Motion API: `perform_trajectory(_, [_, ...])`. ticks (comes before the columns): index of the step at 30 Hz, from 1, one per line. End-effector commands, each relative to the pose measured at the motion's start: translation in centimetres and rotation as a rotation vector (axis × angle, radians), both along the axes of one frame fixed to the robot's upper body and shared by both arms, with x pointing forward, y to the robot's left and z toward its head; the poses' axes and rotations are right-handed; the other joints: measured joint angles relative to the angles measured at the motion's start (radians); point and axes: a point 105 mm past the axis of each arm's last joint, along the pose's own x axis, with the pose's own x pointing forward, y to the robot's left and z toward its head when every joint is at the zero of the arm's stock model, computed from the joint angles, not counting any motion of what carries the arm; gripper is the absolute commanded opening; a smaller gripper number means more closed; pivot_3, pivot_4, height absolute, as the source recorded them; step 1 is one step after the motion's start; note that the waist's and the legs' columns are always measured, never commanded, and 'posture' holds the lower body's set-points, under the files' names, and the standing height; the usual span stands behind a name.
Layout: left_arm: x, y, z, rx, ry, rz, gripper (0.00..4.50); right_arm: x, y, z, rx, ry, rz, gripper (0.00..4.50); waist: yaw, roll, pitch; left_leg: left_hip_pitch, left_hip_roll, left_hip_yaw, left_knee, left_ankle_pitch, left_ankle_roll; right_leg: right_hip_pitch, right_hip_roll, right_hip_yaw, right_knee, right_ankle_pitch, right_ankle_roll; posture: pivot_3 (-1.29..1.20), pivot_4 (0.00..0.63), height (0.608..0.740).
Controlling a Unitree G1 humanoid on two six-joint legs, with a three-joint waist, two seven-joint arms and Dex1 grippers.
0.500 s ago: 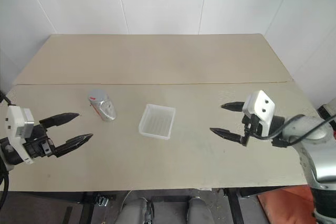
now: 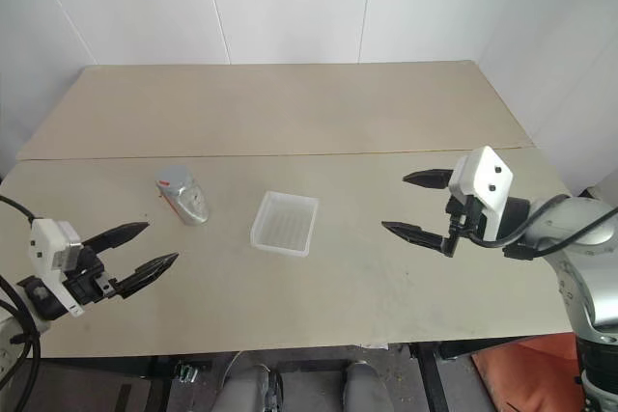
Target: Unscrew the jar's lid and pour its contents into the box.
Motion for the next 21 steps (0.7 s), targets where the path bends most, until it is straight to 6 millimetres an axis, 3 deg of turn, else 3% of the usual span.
perform_trajectory(1, [1.6, 1.2, 1.1, 0.029, -0.083, 0.064, 4.48, 0.4, 1.6, -0.4, 0.002, -0.011, 0.017, 4.50, 0.008, 0.000, 0.000, 0.000, 0.000, 0.000, 0.000, 0.000, 0.000, 0.000, 0.000, 0.000, 0.000, 0.000, 0.000, 0.00, 0.150, 0.740])
perform_trajectory(7, [4.9, 0.9, 0.9, 0.026, -0.118, 0.055, 4.48, 2.2, 2.1, -1.2, -0.020, -0.022, -0.029, 4.50, 0.009, 0.000, 0.000, -0.001, -0.002, 0.001, 0.002, 0.000, 0.001, 0.000, -0.001, 0.001, -0.001, 0.001, 0.001, 0.00, 0.150, 0.740])
perform_trajectory(21, [7.9, 0.5, 0.7, -0.017, -0.193, 0.096, 4.48, 1.9, 3.5, -0.4, -0.020, -0.056, 0.013, 4.50, 0.006, -0.001, 0.000, -0.001, -0.001, 0.002, 0.001, -0.001, 0.002, 0.000, -0.001, 0.001, 0.000, 0.003, 0.002, 0.00, 0.150, 0.740])
